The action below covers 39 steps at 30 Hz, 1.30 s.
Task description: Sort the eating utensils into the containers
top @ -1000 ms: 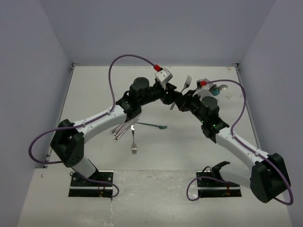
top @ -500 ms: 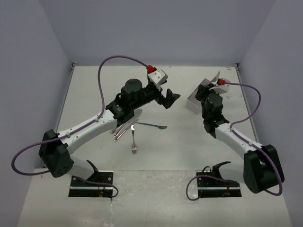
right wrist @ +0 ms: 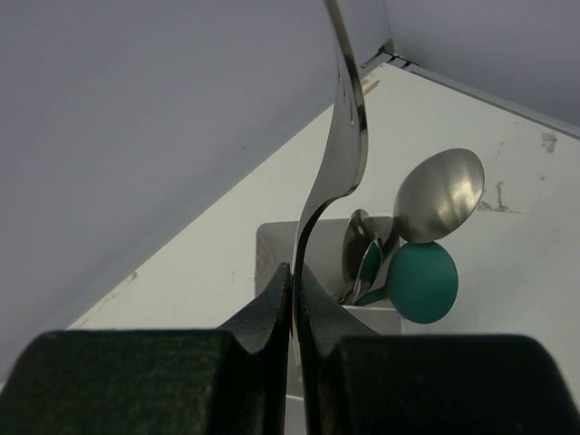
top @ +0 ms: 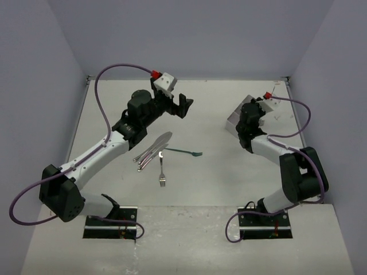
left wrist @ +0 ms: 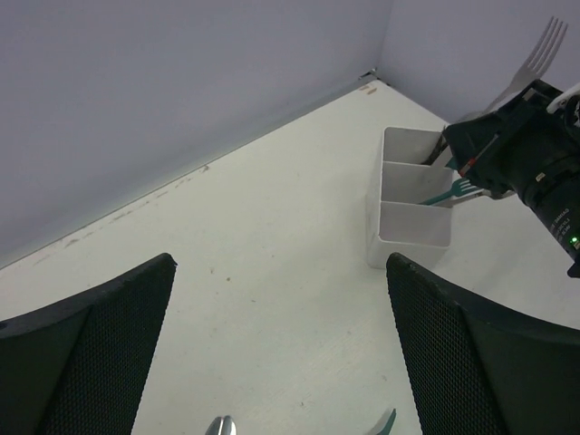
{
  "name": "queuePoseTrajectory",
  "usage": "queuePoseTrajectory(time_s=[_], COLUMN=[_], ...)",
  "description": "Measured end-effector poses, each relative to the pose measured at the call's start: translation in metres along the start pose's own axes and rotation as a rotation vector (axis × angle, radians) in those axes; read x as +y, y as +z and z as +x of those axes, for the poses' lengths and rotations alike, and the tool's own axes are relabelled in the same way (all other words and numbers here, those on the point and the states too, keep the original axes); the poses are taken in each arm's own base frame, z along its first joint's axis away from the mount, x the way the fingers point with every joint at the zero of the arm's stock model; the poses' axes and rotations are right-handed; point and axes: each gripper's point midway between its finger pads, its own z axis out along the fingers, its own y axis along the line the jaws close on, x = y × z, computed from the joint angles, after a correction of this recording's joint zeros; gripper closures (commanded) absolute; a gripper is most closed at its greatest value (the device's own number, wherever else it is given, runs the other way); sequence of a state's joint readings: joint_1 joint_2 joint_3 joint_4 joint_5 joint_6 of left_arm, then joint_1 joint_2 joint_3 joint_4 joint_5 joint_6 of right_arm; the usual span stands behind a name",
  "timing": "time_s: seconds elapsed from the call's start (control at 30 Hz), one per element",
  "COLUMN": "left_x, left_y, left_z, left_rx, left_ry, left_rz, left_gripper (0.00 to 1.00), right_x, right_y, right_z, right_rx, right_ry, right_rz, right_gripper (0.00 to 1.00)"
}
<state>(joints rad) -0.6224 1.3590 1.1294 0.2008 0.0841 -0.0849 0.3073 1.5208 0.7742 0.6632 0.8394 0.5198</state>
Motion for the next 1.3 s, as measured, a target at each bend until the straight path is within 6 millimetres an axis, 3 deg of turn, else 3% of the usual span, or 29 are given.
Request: queuePoseTrajectory(time_s=[0.2,0.33,0.57,0.73,0.8,0.83,0.87,0.9,0.93,1.07,1.17,1.2,1.3], left_x=[0.006,0.009,0.013,0.014,0.014,0.014,0.014,0.014,0.015,0.016,0.017,0.017,0.021], left_y=[-0.006,-0.011,-0.013,-0.013,-0.013,-0.013,-0.013,-0.013,-0.013,-0.014,-0.014,-0.015,-0.016], left_z=[0.003,-0.001,-0.004,0.001,0.002,0.002,0.002,0.001,0.002,0.006,0.011,0.012,0.016], left_rx=[0.004,-0.007,-0.014,-0.004,-0.003,-0.003,-0.003,-0.003,-0.002,0.006,0.019,0.022,0.038], left_ry=[0.002,0.004,0.009,0.017,0.018,0.018,0.018,0.018,0.018,0.016,0.015,0.015,0.015], left_rz=[-0.021,-0.033,-0.054,-0.058,-0.059,-0.06,-0.061,-0.062,-0.063,-0.07,-0.074,-0.077,-0.097], left_gripper=[0.0,0.0,0.0,0.0,0.0,0.0,0.0,0.0,0.0,0.0,0.0,0.0,0.0], right_x=[-0.01,-0.006,0.0,0.001,0.003,0.005,0.008,0.011,0.016,0.023,0.022,0.023,0.022], right_y=[0.006,0.008,0.01,0.005,-0.003,-0.008,-0.013,-0.018,-0.023,-0.035,-0.028,-0.025,-0.019], right_z=[0.011,0.004,0.001,0.006,0.008,0.007,0.005,0.002,-0.004,-0.031,-0.051,-0.057,-0.07], right_rx=[-0.009,-0.023,-0.02,-0.006,0.0,0.002,0.002,0.0,-0.002,-0.016,0.003,0.016,0.052], right_ry=[-0.008,0.013,0.067,0.063,0.042,0.031,0.024,0.023,0.019,0.035,0.011,0.004,-0.024], right_rz=[0.061,0.065,0.068,0.062,0.045,0.033,0.015,0.002,-0.015,-0.044,-0.005,0.006,0.028], right_gripper=[0.88,0.7,0.71,0.64,0.6,0.52,0.39,0.39,0.28,0.18,0.09,0.02,0.01])
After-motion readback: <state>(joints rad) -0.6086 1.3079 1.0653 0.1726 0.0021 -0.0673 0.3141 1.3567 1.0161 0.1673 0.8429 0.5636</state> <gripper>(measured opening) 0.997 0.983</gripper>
